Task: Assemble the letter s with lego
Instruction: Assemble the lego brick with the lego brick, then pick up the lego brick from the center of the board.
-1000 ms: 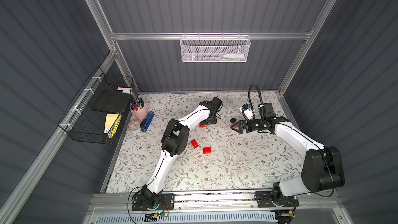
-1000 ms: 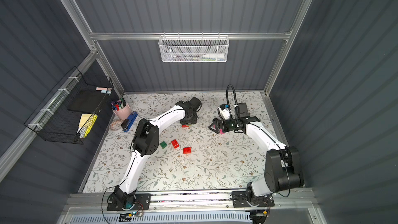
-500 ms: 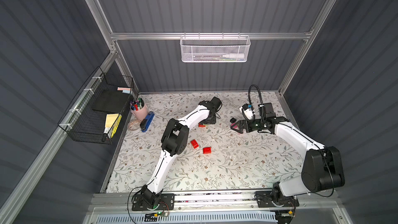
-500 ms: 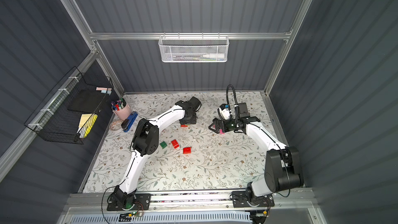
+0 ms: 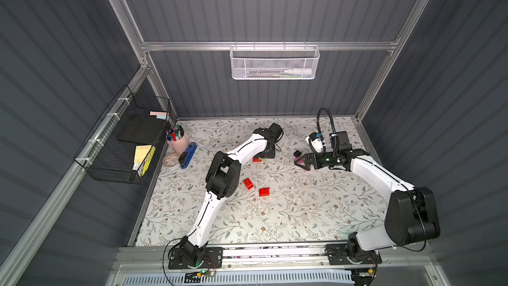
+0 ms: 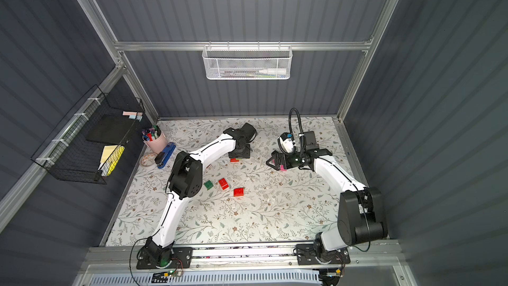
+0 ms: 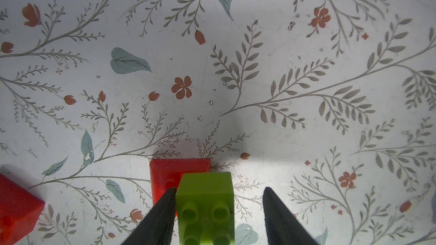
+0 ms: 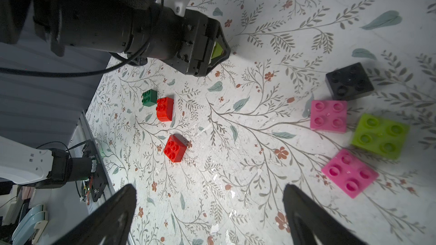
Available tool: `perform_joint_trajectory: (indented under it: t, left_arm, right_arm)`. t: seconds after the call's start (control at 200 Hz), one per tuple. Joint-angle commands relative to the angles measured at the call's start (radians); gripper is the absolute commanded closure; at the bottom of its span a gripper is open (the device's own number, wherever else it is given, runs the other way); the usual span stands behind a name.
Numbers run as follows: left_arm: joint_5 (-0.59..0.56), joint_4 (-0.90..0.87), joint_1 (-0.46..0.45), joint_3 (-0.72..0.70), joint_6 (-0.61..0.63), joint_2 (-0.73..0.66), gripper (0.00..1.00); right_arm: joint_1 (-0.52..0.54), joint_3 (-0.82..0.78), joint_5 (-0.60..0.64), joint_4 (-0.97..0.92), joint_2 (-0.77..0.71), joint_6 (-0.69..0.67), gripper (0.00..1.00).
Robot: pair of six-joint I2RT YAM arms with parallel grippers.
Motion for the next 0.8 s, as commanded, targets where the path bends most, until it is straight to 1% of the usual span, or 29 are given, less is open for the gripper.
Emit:
perform_joint_trajectory:
  t: [0.0, 0.175, 0.285, 0.39, 0.49, 0.62, 0.725, 0.795]
  left_arm:
    - [-0.026, -0.046, 0.006, 0.045, 0.040, -0.060, 0.37]
    - [-0.040, -0.068, 0.006, 0.032, 0.064, -0.111, 0.33]
    - [-0.026, -0.071, 0.006, -0.072, 0.080, -0.206, 0.30]
    - [-0.036, -0.084, 0.006, -0.209, 0.076, -0.321, 0.28]
    - [-0.035, -0.091, 0.006, -0.349, 0.032, -0.431, 0.28]
    - [-0.040, -0.112, 0.006, -0.500, -0.050, -0.535, 0.27]
    - [-0.016, -0.112, 0.006, -0.616, -0.105, -0.601, 0.26]
    - [0.018, -0.114, 0.006, -0.673, -0.183, -0.633, 0.26]
  right_arm:
    - [-0.004, 0.011, -0.020, -0.006, -0.014, -0.008, 0.01]
    - [-0.005, 0.012, -0.017, -0.010, -0.022, -0.010, 0.01]
    - [-0.004, 0.013, -0.021, -0.020, -0.035, -0.018, 0.01]
    - [-0.003, 0.015, -0.030, -0.033, -0.047, -0.025, 0.01]
    - [0.005, 0.015, -0.041, -0.042, -0.056, -0.031, 0.01]
    - [0.025, 0.016, -0.044, -0.057, -0.062, -0.040, 0.01]
    - [0.045, 0.017, -0.043, -0.058, -0.063, -0.048, 0.01]
    - [0.054, 0.017, -0.040, -0.058, -0.062, -0.049, 0.01]
